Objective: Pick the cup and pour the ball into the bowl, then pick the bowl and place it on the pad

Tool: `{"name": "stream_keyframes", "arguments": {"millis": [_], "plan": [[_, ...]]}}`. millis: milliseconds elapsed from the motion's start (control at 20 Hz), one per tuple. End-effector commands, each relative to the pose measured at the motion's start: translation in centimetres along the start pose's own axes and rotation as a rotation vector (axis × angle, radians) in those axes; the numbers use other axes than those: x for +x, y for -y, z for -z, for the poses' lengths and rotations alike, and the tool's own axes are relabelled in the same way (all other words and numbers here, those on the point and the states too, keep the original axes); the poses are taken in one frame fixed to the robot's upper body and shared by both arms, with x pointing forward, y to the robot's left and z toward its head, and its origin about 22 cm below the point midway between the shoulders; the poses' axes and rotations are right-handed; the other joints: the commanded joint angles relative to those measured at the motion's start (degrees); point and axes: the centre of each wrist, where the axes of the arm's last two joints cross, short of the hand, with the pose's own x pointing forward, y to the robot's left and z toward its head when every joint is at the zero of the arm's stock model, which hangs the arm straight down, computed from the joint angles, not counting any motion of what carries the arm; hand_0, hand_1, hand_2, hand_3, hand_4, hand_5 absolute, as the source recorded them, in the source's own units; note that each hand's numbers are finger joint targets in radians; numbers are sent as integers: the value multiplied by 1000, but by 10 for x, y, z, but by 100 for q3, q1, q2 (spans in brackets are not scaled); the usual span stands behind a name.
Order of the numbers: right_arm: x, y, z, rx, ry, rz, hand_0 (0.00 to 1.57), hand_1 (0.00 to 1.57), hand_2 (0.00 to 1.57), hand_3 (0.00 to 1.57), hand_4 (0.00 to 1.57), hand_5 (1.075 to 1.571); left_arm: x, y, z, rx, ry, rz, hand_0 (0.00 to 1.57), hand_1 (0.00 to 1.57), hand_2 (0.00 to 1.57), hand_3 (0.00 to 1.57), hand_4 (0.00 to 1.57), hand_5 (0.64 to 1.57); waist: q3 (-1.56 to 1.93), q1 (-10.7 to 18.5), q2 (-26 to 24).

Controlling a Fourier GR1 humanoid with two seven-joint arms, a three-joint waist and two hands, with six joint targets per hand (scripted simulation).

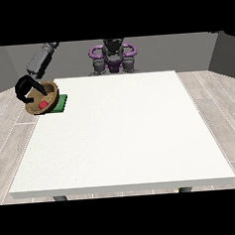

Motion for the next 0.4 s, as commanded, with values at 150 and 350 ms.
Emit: {"name": "stream_keyframes", "arguments": {"millis": [150, 350], "plan": [[-26, -11, -5, 71, -104, -132, 0, 0, 0, 0, 0, 1407, -26, 45, 2, -62, -98, -29, 0, 0, 0, 0, 1190, 1569, 13, 61, -751], [36, 14, 6, 97, -79, -145, 0, 0, 0, 0, 200, 1375, -34, 23, -10, -22, -177, 2, 0, 0, 0, 0, 1190, 1569, 3, -132, -1124]]}}
